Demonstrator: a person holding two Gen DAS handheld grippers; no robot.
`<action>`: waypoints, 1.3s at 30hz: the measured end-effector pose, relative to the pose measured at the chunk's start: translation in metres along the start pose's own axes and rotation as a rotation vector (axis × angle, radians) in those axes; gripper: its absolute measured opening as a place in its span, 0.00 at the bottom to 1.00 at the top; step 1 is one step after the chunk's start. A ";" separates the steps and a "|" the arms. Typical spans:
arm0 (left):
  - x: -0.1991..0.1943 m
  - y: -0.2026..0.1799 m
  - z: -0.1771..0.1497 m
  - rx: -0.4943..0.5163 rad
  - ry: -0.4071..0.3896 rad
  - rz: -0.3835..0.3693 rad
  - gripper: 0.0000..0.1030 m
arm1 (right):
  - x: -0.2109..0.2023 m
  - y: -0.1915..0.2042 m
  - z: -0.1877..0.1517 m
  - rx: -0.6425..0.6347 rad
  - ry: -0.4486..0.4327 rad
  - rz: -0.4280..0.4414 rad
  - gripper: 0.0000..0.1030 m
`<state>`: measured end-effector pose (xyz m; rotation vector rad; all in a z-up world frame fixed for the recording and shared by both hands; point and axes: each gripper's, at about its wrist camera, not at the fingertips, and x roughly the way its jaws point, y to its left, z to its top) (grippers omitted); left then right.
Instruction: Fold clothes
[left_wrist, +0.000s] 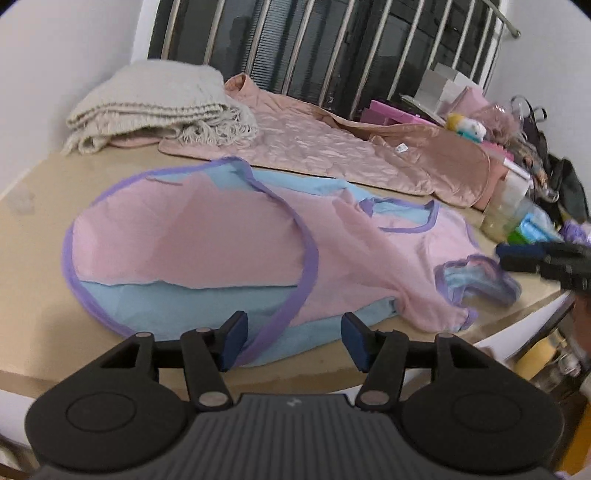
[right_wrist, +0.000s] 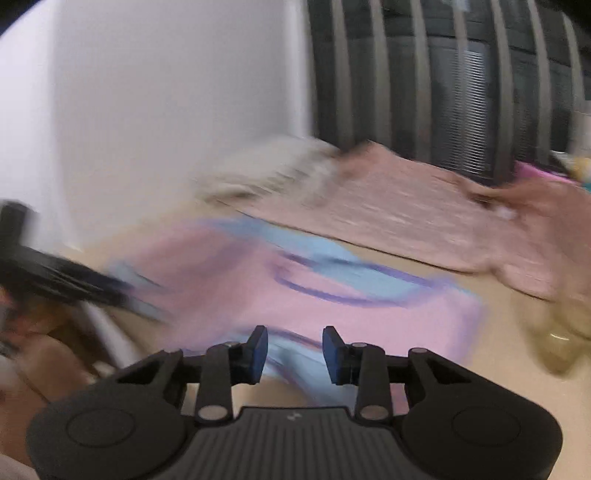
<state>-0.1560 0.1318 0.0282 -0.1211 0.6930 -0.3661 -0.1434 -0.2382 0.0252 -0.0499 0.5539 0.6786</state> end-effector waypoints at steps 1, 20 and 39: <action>0.001 0.001 0.002 -0.008 0.004 -0.009 0.41 | 0.007 0.008 0.001 0.021 0.000 0.043 0.29; 0.008 0.003 0.020 -0.108 0.010 -0.010 0.01 | 0.033 0.033 -0.013 0.107 -0.007 0.134 0.02; 0.021 0.033 0.031 -0.187 -0.006 -0.024 0.47 | 0.044 -0.007 0.010 0.102 -0.034 0.095 0.42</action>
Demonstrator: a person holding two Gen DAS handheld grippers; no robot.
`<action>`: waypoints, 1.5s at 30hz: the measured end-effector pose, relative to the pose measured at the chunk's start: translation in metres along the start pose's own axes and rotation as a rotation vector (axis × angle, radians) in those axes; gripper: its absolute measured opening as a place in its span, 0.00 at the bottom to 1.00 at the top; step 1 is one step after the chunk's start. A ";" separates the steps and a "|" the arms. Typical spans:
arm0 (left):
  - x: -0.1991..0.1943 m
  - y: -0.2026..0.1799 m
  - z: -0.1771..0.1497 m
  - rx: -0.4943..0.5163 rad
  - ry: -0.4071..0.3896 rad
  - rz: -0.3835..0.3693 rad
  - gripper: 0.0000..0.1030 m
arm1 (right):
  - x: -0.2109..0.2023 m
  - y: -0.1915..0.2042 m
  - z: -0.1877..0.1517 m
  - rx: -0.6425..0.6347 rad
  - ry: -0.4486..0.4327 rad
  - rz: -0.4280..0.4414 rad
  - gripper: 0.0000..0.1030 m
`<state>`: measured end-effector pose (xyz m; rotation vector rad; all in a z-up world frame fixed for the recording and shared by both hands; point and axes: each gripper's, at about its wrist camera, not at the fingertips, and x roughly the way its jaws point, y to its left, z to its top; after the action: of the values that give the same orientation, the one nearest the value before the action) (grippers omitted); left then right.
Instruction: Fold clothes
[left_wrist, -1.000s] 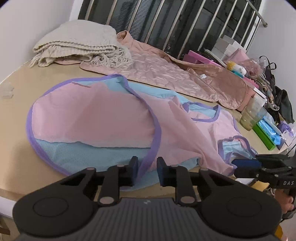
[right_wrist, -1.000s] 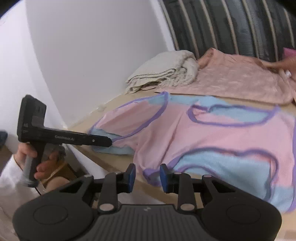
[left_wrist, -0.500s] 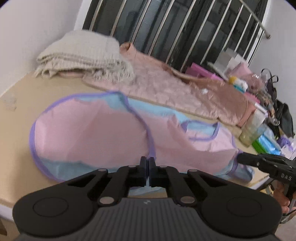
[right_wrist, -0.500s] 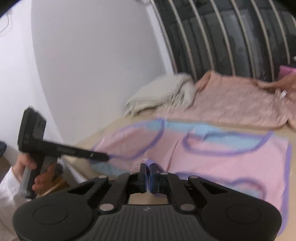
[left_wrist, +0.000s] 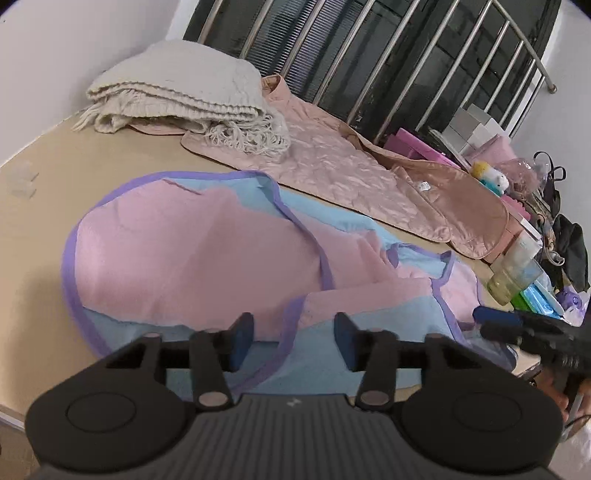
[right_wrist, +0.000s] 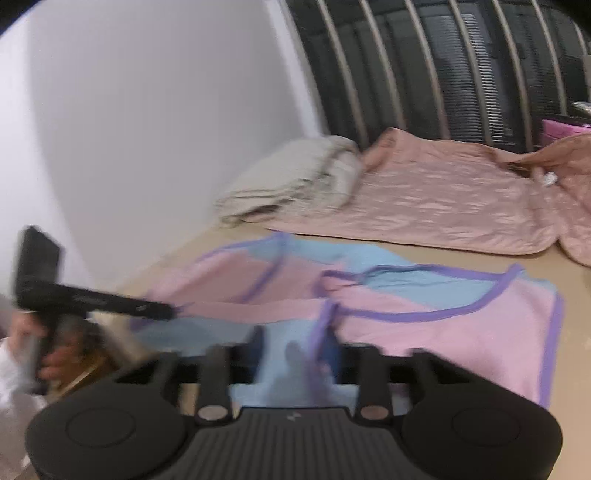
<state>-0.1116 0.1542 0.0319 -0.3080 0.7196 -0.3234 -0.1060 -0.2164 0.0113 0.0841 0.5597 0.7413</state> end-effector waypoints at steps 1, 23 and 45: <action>0.003 0.000 0.000 0.002 0.008 0.001 0.47 | 0.003 0.005 -0.002 -0.032 0.003 -0.002 0.42; -0.040 0.010 -0.026 -0.048 0.075 -0.071 0.12 | -0.039 0.003 -0.030 0.010 0.038 0.186 0.08; 0.033 -0.053 -0.015 0.259 -0.034 0.290 0.50 | 0.054 -0.003 0.001 -0.103 0.078 -0.322 0.00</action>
<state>-0.1082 0.0912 0.0220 0.0380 0.6701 -0.1329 -0.0716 -0.1826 -0.0132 -0.1293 0.5916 0.4593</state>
